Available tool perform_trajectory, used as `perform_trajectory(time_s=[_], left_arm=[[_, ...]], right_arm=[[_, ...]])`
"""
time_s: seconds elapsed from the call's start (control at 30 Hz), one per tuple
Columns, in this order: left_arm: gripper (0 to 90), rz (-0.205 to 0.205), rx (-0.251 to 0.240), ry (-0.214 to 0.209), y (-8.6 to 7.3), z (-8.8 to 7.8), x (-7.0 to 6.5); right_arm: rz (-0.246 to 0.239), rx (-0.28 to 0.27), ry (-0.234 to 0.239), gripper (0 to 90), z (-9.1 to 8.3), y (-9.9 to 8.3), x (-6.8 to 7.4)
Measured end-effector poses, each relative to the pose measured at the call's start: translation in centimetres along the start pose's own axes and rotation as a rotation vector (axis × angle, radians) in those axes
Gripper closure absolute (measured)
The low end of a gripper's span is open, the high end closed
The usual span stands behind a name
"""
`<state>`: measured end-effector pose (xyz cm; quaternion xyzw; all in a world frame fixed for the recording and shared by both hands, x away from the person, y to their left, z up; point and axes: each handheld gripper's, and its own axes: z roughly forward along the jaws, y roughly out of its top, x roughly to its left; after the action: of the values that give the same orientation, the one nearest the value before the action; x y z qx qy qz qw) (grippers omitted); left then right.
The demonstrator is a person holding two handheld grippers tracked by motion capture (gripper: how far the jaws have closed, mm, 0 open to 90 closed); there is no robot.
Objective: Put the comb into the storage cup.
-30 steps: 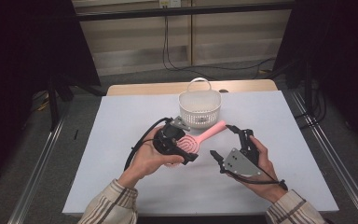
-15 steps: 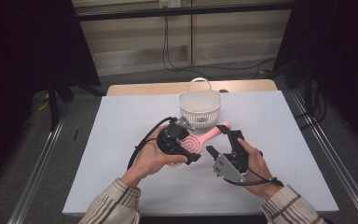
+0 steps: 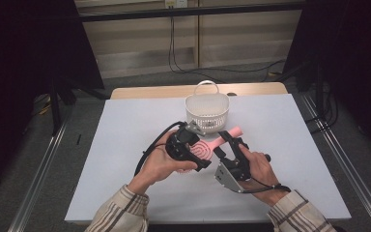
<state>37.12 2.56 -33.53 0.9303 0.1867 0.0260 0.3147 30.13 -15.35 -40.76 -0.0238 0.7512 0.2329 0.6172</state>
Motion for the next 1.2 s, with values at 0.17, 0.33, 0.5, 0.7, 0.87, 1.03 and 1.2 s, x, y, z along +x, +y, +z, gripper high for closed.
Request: perform_trajectory(time_s=[0.17,0.33,0.5,0.7,0.87,1.03,1.2], left_arm=[[20.8,0.001,-0.002,0.003,0.0,0.1,-0.1],[20.8,0.000,0.007,-0.013,-0.1,0.7,-0.2],[20.7,0.002,0.011,-0.015,-0.1,0.9,-0.4],[20.7,0.003,0.013,-0.016,-0.1,1.2,-0.4],[20.8,-0.002,0.013,-0.021,-0.1,1.3,-0.3],[20.7,-0.002,0.017,-0.026,-0.2,1.5,-0.2],[20.7,-0.008,0.017,-0.032,-0.3,1.5,-0.1]], right_arm=[[-0.021,0.012,-0.005,45.0,0.1,0.1,0.3],[-0.067,0.022,-0.005,53.4,0.2,0.5,1.0],[-0.088,0.018,-0.014,62.1,0.2,0.7,1.4],[-0.118,0.025,-0.017,68.5,0.2,0.8,1.8],[-0.150,0.022,-0.029,72.6,0.3,0.8,2.0],[-0.168,0.028,-0.027,74.1,0.2,0.8,2.4],[-0.194,0.024,-0.029,79.2,0.3,0.9,2.7]])
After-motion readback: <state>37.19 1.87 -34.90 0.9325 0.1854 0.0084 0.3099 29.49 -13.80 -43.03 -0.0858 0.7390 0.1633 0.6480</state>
